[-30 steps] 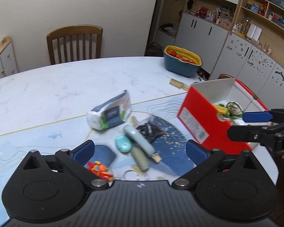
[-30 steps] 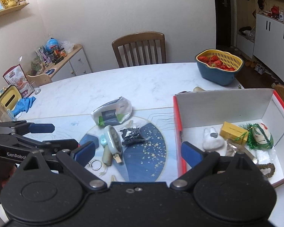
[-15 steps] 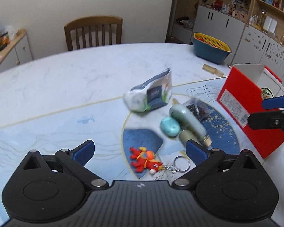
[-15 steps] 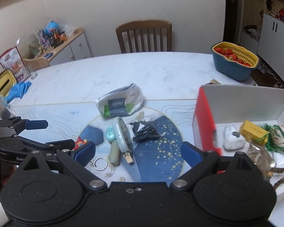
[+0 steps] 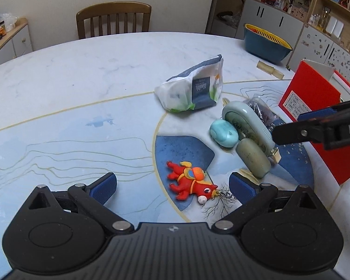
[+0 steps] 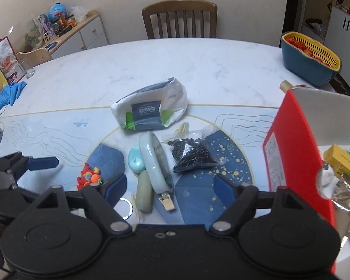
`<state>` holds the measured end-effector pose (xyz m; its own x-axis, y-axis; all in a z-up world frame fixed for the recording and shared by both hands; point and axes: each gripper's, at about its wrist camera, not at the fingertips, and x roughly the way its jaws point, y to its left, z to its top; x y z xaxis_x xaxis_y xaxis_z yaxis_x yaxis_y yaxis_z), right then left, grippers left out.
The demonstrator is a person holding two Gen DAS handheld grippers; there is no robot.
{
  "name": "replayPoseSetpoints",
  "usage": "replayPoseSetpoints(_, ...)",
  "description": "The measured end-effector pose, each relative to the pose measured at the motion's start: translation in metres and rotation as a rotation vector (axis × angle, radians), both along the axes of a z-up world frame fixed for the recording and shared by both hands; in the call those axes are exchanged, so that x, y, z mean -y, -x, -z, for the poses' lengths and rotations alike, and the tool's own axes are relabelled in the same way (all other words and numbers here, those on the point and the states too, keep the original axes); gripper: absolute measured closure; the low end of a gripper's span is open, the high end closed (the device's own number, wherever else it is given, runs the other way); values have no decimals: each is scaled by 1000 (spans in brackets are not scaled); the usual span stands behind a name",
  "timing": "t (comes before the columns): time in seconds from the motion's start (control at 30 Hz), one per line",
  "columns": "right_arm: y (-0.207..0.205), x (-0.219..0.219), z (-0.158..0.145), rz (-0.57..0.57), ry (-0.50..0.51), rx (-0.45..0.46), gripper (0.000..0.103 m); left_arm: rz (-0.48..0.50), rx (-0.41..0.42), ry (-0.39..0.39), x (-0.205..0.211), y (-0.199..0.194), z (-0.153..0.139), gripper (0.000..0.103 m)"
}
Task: Organize objects
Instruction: 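Grasp the red plush keychain with the left tool while the right tool grasps the green tape roller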
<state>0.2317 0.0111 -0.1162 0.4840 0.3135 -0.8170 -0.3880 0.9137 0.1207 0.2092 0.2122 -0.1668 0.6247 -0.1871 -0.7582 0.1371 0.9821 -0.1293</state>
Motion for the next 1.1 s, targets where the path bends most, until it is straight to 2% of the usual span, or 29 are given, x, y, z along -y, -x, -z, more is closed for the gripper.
replayPoseSetpoints(0.1,-4,-6,2,-12,-1,-5,31,2,5,9,1,-2,3,0)
replayPoseSetpoints(0.3,-11,-20,5,-38,5,-1,48,16,15,15,6,-3,5,1)
replayPoseSetpoints(0.5,-15,-32,10,-66,30,-16,66,27,18,2,11,-4,6,10)
replayPoseSetpoints(0.57,-16,-34,12,-71,38,-20,69,24,18,-1,11,-4,5,14)
replayPoseSetpoints(0.63,-16,-36,14,-73,49,-20,73,25,22,-13,12,-3,4,27)
replayPoseSetpoints(0.77,-16,-39,14,-76,71,-11,79,38,19,-25,13,-3,2,43)
replayPoseSetpoints(0.83,-16,-38,14,-75,78,-11,85,50,15,-19,14,-3,1,56)
replayPoseSetpoints(0.87,-16,-38,14,-75,81,-11,85,56,13,-23,15,-3,0,60)
replayPoseSetpoints(1.1,-11,-34,8,-70,82,6,89,38,-11,-7,15,-4,-2,68)
